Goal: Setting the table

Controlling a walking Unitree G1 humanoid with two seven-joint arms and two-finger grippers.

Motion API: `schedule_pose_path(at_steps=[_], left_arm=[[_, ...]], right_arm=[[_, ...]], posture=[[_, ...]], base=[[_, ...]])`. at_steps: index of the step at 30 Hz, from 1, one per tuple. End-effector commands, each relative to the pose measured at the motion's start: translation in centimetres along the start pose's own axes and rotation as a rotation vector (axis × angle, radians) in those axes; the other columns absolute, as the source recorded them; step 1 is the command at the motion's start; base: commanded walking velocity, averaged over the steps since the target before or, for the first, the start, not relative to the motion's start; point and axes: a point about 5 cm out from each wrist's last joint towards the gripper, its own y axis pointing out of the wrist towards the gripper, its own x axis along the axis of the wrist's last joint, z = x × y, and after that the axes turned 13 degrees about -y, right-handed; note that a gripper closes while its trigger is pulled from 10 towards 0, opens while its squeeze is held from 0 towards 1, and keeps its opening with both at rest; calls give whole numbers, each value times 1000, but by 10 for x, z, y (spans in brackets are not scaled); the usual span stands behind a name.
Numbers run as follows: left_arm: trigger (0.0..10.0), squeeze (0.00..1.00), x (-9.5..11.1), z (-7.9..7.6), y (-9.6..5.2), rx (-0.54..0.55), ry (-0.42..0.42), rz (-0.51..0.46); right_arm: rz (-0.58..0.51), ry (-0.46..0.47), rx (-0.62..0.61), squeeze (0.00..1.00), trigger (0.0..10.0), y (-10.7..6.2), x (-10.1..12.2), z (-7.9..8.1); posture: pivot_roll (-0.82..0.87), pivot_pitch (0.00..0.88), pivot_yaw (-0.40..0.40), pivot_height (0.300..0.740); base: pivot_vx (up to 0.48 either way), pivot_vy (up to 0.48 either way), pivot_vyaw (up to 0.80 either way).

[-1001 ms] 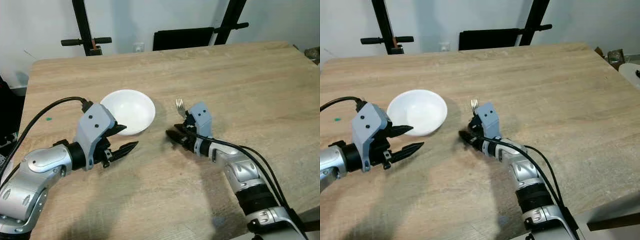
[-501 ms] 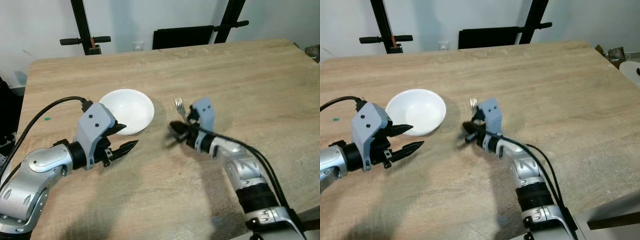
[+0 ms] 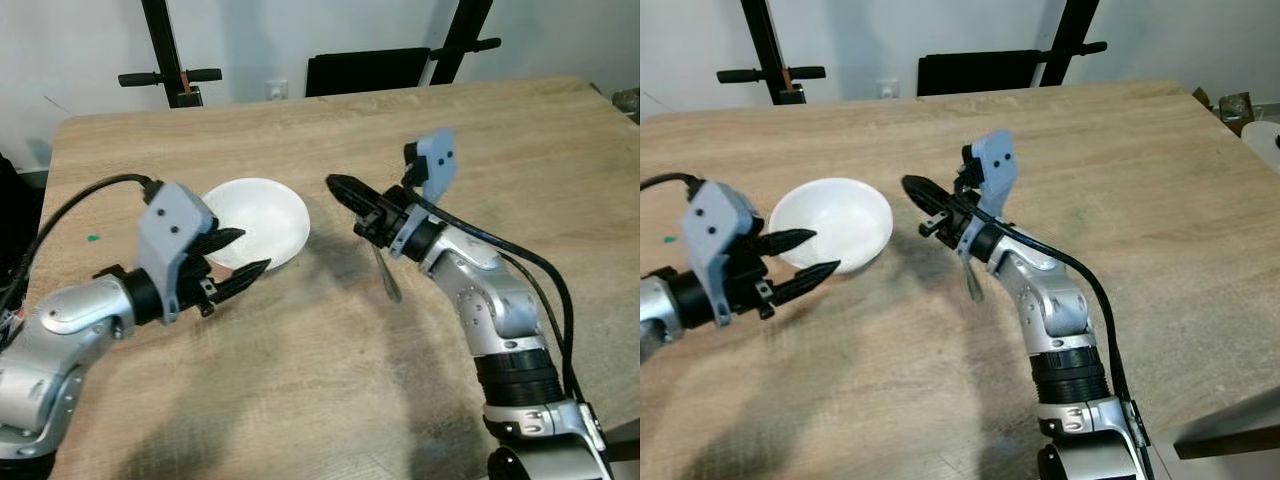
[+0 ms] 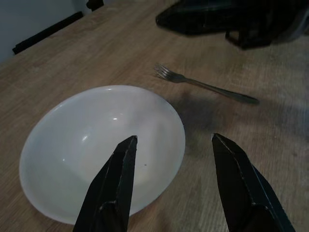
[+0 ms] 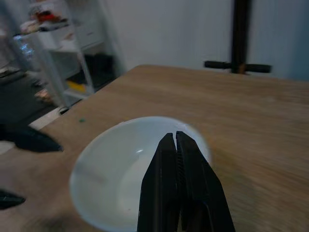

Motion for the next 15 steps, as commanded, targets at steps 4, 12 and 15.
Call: schedule_pose_path(at_steps=[4,12,15], left_arm=[[10000,0,1,-5,-6,-38,0,13],[10000,0,1,-12,-7,-79,-12,20],[10000,0,0,-12,-6,-82,-11,22]], right_arm=[[-30,23,136,0,10000,3,5,21],[-9,12,224,0,10000,11,3,36],[16,8,246,0,10000,11,-1,40]], posture=[[-80,110,3,740],[-81,111,1,740],[-81,111,1,740]], base=[[0,0,0],[0,0,0],[0,0,0]])
